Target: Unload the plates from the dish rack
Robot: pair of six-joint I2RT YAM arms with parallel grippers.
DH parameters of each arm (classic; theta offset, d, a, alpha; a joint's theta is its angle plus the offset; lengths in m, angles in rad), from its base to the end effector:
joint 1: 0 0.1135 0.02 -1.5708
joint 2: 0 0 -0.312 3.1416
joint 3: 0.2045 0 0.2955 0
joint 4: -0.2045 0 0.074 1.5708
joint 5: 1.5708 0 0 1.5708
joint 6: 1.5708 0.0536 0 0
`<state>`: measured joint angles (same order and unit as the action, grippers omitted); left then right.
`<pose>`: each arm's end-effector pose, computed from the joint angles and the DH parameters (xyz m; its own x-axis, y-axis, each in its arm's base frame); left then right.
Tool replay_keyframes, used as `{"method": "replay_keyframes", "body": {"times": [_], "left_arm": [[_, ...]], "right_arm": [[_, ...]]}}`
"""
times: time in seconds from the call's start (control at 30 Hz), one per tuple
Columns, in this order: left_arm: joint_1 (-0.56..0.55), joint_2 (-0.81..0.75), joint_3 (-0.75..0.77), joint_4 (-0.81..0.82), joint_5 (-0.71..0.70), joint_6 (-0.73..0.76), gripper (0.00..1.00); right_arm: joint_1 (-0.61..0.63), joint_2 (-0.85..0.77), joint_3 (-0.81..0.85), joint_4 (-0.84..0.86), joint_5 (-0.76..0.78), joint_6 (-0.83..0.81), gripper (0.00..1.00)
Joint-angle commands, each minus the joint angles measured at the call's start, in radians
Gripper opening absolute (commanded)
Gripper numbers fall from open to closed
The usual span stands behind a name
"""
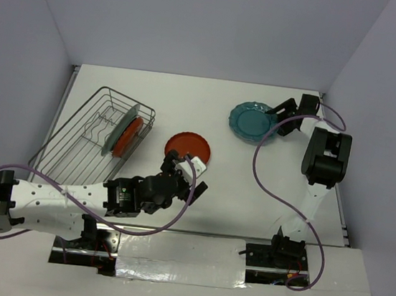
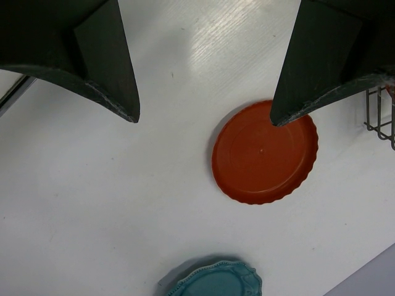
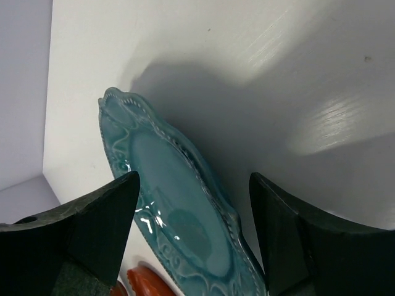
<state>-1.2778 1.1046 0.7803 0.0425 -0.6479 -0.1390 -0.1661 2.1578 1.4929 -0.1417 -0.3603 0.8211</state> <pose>0.1134 -0.2638 0.3244 -0.1621 0.1549 -0.9745 0.5791 0.8146 0.0331 0.5391 -0.0712 0.1523 -0.5480 0.7863 -0.2852 0.4626 0.5690 0.6799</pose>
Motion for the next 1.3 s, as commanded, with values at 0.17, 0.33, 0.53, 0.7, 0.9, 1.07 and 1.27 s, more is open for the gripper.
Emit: {"method": "replay_keyframes", "body": {"times": [0.17,0.33,0.53,0.7,0.9,1.07,1.27], "left_arm": [[0.005,0.012,0.033,0.013,-0.015,-0.022,0.99],[0.005,0.011,0.024,0.026,-0.045,-0.025,0.99],[0.005,0.006,0.02,0.034,-0.038,-0.039,0.99],[0.014,0.015,0.048,-0.033,-0.137,-0.042,0.99],[0.084,-0.028,0.069,-0.113,-0.165,-0.05,0.99],[0.159,-0.049,0.166,-0.196,-0.067,-0.041,0.99],[0.34,-0.031,0.367,-0.332,0.183,-0.002,0.99]], "right_arm": [[-0.007,-0.024,0.061,-0.099,0.125,0.009,0.82],[-0.015,-0.047,0.096,-0.191,0.201,0.009,0.83],[-0.027,-0.07,0.116,-0.28,0.21,0.009,0.83],[-0.038,-0.201,0.026,-0.266,0.152,0.009,0.83],[-0.009,-0.453,-0.157,-0.17,0.098,0.009,0.82],[0.16,-0.657,-0.245,-0.159,0.127,0.009,0.82],[0.471,-0.815,-0.488,-0.001,-0.023,0.009,0.82]]}}
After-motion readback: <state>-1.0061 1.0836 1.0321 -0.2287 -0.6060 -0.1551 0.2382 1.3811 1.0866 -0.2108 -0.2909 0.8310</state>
